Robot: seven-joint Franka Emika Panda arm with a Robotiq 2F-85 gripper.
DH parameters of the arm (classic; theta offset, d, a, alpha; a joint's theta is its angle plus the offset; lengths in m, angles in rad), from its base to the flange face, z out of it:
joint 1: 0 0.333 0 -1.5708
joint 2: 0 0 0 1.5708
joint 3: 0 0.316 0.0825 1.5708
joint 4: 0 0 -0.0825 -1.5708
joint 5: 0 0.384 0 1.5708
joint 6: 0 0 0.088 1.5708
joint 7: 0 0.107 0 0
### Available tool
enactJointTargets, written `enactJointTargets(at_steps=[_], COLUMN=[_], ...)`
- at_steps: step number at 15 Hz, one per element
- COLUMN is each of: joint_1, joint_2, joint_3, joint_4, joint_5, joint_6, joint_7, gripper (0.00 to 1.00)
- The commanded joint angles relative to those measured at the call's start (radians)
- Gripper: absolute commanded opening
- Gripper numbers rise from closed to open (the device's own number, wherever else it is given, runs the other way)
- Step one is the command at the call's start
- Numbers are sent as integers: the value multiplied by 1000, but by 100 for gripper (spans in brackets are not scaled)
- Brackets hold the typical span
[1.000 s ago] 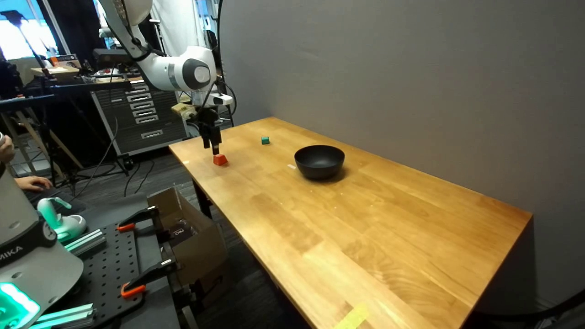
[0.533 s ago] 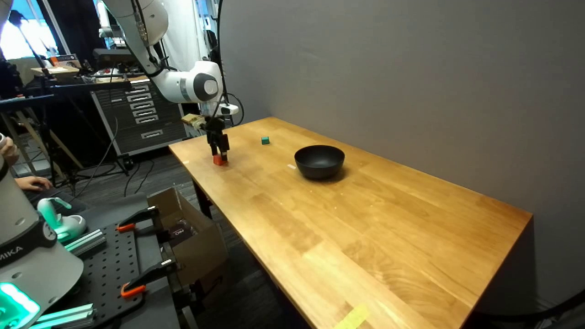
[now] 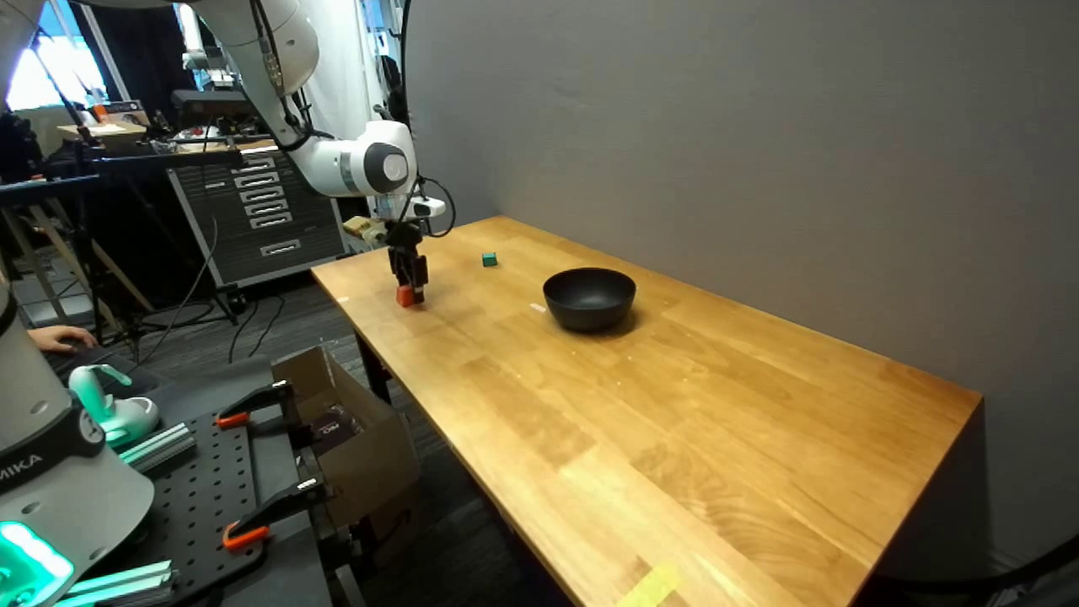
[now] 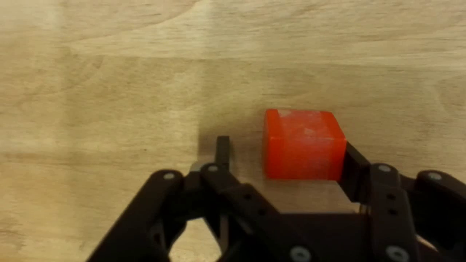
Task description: Pick up the orange and green blocks and put them in the bowl
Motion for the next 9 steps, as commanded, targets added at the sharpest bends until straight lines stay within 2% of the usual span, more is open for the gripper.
enactJointTargets(at_steps=[1,3,4,9], joint_1=[5,4,22,33], joint_2=[-22,-46,-63,-158], joint_3=[-7,-13,-40,-149], joint_4=[-12,-32,-36,-9], joint_5=[37,58,43,-124], joint_6=[-26,-52,-81,-196], joint_7=[22,56,112,315], gripper=[42,27,21,21])
